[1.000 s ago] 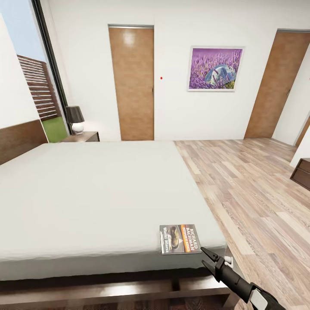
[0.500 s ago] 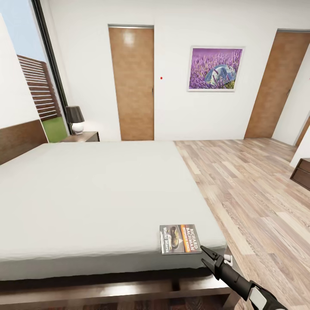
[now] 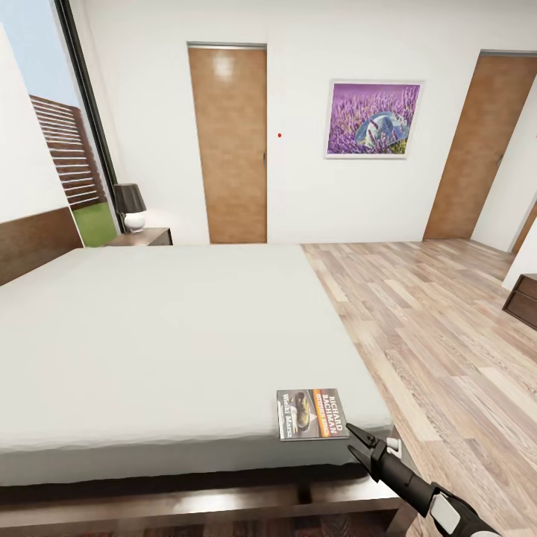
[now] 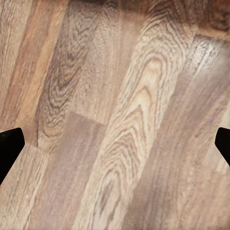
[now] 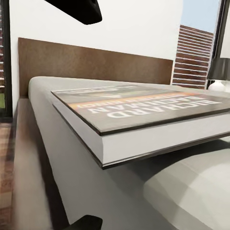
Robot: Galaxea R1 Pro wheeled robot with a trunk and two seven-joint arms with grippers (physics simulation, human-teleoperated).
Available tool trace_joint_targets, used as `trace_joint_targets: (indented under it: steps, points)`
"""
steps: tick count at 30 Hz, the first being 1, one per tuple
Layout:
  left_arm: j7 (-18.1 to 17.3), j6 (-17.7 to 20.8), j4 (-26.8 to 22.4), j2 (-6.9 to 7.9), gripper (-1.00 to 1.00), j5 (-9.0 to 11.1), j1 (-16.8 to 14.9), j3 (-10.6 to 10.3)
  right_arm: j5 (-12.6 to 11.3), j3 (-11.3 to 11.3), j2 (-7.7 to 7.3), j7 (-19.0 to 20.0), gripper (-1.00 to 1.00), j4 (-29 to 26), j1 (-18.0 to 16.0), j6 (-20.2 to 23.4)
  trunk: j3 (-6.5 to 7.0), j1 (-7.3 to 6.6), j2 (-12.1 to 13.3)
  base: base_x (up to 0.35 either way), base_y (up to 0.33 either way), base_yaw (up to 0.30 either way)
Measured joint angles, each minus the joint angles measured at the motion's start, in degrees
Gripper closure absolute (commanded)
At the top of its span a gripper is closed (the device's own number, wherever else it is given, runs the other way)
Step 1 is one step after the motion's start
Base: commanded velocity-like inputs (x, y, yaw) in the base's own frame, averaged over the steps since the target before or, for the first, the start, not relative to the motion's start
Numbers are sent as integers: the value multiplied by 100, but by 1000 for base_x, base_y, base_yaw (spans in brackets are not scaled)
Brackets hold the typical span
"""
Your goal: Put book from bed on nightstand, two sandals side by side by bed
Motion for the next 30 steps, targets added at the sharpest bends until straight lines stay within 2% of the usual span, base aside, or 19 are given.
trace_joint_targets:
  steps: [7,17,30]
  points:
    - [0,-4,0,0,-100,3,1,0,2,15,-1,1,-100,-8,-3,-21,0,0,0,0,0,0]
    - [0,-4,0,0,-100,2,1,0,-4,85,-1,-5,-100,-9,-4,-278,0,0,0,0,0,0]
    - [22,-5,0,0,-100,-1,2,0,-5,105,-1,-9,-100,-9,-11,-333,0,0,0,0,0,0]
